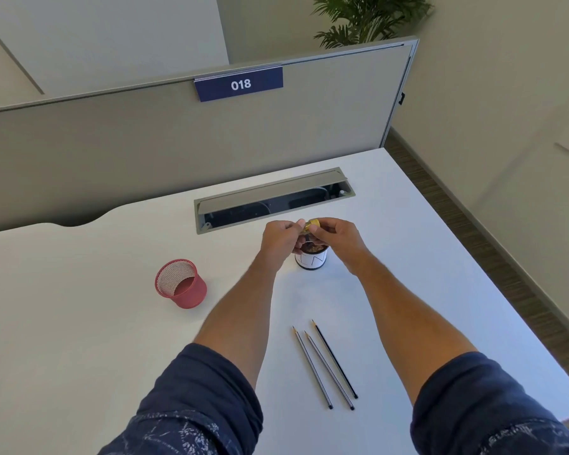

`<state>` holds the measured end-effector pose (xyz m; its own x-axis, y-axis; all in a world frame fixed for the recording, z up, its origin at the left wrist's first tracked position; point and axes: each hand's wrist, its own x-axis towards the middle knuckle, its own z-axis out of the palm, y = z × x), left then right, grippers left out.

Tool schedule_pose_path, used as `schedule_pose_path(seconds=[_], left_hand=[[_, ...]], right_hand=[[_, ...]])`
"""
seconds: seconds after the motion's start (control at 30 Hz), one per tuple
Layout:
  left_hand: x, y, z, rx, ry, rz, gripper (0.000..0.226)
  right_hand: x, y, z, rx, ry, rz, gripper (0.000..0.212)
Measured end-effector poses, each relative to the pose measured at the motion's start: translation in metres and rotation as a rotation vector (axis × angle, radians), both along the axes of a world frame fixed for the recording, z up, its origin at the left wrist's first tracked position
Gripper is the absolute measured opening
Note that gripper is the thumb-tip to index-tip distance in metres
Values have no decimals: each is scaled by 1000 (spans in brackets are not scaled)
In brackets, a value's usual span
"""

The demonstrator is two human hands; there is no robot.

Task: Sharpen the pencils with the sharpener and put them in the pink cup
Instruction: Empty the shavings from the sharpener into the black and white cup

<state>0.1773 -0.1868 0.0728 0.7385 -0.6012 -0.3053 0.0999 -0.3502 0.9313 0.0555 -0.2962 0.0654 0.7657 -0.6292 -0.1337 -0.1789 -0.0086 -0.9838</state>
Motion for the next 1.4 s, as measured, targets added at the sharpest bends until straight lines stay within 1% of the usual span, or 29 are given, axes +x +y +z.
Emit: schedule_pose_path(seconds=[0.17,0.27,0.37,0.53,0.67,0.8,0.87,0.93,1.07,1.23,1.33,1.4], left_hand=[[1,0,-1,-18,35,-33,26],[4,0,-1,11,56,-35,27],[5,1,1,45,100,-11,28],[7,1,5,3,149,5,27],[1,0,6,8,53,-18,28],[-2,0,3,10,-42,-25,26],[-3,1,2,38,-93,-10,26],[-2,3,-1,53,-95,5,29],[3,5,1,85,-14,29,37],[5,0,8,68,188,89,24],[6,0,12,57,256,109,24],[6,2,15,43,283,110,25]], right_hand=[[-1,4,0,-1,-37,8,11],[-1,4,-1,19,-53,23,14],[-1,3,-2,40,-67,30,10],[0,5,-5,62,-112,2,12],[2,10,-5,156,-135,-62,12],[6,12,-3,237,-105,-119,13],[10,11,-1,222,-51,-114,17],[14,8,1,173,7,-82,20],[13,3,3,112,30,-21,21],[12,3,-1,50,-22,-43,26],[13,4,0,-2,-48,-16,20],[13,4,2,-1,-68,-3,15]])
